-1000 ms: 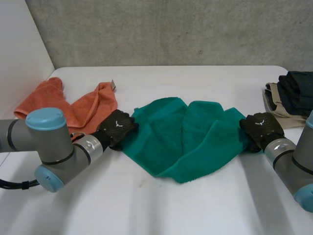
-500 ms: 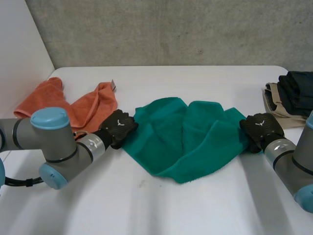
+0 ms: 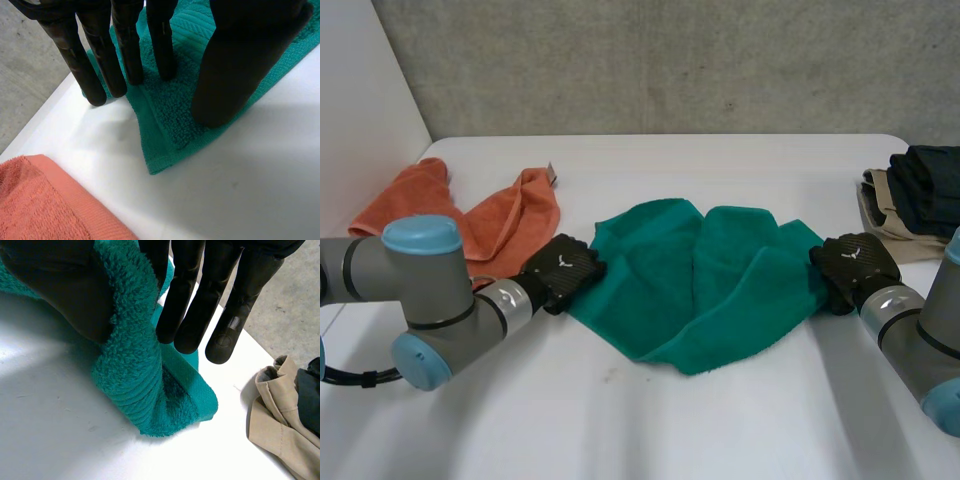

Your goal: Fold the laundry.

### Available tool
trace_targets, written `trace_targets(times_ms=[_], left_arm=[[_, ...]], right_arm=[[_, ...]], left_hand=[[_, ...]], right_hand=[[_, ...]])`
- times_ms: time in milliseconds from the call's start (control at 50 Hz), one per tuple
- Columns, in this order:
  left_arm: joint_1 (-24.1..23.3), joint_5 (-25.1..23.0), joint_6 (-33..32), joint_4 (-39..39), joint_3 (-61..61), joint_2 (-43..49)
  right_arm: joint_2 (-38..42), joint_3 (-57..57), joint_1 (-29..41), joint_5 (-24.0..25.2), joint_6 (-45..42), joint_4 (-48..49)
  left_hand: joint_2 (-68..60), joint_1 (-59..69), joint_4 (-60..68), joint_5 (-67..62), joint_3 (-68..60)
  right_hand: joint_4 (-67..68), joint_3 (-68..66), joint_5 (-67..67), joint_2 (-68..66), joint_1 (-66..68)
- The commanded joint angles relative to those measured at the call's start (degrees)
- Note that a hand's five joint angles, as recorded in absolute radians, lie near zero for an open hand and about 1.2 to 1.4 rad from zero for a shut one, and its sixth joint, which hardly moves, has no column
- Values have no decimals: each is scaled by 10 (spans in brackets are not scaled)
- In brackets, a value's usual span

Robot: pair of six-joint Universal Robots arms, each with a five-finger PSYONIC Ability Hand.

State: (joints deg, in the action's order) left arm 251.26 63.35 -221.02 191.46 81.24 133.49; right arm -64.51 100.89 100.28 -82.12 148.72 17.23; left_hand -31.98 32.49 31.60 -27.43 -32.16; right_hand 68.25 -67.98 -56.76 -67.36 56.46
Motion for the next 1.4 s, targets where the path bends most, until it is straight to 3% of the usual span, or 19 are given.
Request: trace_targets(times_ms=[20,260,940,1040,1220,1400], left_arm=[[0,-2,0,-4,-5,-1],[4,-6,4,-41,-2,-41],[6,-8,0,-44,-13,-14],[6,-8,0,-44,-18,-7],[6,-5,2,-41,-20,-9],[5,-3,2,-39,-20,-7]], right_arm=[[0,0,0,0,0,0],[1,0,0,0,-1,0],[2,0,0,0,-3,0],[2,0,0,0,-3,1],[2,0,0,0,-3,0],[2,0,0,0,-3,0]], left_hand=[[-23,18,27,32,-21],[-20,14,23,35,-18],[-43,38,47,11,-41],[-105,100,109,-51,-103],[-470,465,474,-415,-468],[-480,475,484,-426,-478]], right_hand=[[118,-120,-132,-126,235],[118,-120,-132,-126,235],[118,-120,-132,-126,235],[118,-120,-132,-126,235],[118,-120,-132,-126,235],[118,-120,-132,-126,235]])
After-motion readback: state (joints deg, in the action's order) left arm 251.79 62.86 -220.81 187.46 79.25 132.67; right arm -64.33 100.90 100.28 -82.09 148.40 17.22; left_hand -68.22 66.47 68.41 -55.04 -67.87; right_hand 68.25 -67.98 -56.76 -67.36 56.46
